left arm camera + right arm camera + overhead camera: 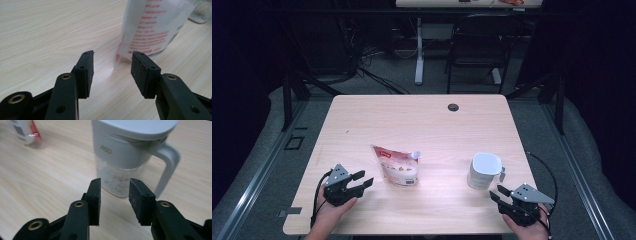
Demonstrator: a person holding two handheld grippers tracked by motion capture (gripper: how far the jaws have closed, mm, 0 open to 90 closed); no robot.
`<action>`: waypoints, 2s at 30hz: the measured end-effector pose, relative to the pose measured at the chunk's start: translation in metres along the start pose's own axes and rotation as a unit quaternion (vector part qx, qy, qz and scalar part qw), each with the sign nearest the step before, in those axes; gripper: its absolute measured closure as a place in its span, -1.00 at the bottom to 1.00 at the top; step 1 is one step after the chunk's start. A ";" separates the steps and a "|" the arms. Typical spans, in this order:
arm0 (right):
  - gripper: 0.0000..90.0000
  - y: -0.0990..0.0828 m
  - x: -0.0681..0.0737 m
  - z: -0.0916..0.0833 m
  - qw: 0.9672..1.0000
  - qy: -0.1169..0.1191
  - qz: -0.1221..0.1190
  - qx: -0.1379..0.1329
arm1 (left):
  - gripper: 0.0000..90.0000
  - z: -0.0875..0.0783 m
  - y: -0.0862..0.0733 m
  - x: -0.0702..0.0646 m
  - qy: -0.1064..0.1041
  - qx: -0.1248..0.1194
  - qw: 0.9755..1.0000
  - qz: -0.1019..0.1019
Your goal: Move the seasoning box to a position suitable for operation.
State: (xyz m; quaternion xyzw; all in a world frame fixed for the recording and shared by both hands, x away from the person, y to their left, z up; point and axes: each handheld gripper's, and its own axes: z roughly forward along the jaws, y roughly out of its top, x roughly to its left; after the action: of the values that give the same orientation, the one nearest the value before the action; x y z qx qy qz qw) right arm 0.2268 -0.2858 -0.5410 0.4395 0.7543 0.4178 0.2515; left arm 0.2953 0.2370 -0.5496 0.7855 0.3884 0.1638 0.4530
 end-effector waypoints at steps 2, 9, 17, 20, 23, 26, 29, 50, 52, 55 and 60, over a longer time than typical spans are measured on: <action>0.45 0.001 -0.003 -0.002 1.000 -0.010 0.005 0.000 | 0.16 0.000 -0.001 0.003 0.000 0.001 1.000 -0.009; 0.46 0.001 -0.007 -0.005 0.999 -0.048 0.018 -0.014 | 0.17 -0.004 -0.003 0.004 0.016 0.000 1.000 -0.012; 0.38 0.005 -0.017 0.006 0.997 -0.069 0.027 -0.014 | 0.15 -0.015 -0.009 0.000 0.017 0.001 1.000 -0.009; 0.41 0.008 -0.019 0.012 0.997 -0.073 0.021 -0.013 | 0.16 -0.019 -0.011 0.001 0.017 -0.004 1.000 -0.009; 0.43 0.011 -0.023 0.022 0.996 -0.090 0.026 -0.010 | 0.17 -0.023 -0.014 0.002 0.020 -0.005 1.000 -0.016; 0.43 0.011 -0.023 0.022 0.994 -0.102 0.028 -0.013 | 0.16 -0.027 -0.016 0.003 0.025 -0.005 0.999 -0.021; 0.47 0.012 -0.026 0.022 0.992 -0.121 0.030 -0.007 | 0.14 -0.031 -0.019 0.003 0.030 -0.005 0.999 -0.024; 0.62 0.013 -0.040 0.051 0.992 -0.116 0.042 -0.006 | 0.14 -0.028 -0.019 0.006 0.024 -0.003 0.999 -0.032; 0.69 0.014 -0.039 0.049 0.992 -0.122 0.040 -0.011 | 0.15 -0.029 -0.019 0.007 0.022 -0.002 0.999 -0.038; 0.70 0.013 -0.039 0.049 0.992 -0.123 0.038 -0.011 | 0.15 -0.029 -0.020 0.008 0.022 -0.004 0.999 -0.040; 0.71 0.014 -0.037 0.049 0.991 -0.128 0.032 -0.005 | 0.15 -0.030 -0.020 0.008 0.024 -0.005 0.999 -0.043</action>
State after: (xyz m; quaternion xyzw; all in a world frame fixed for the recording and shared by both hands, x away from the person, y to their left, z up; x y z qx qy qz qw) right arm 0.2880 -0.2946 -0.5539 0.5122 0.6992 0.3700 0.3345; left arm 0.2731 0.2665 -0.5508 0.7619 0.4313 0.1650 0.4543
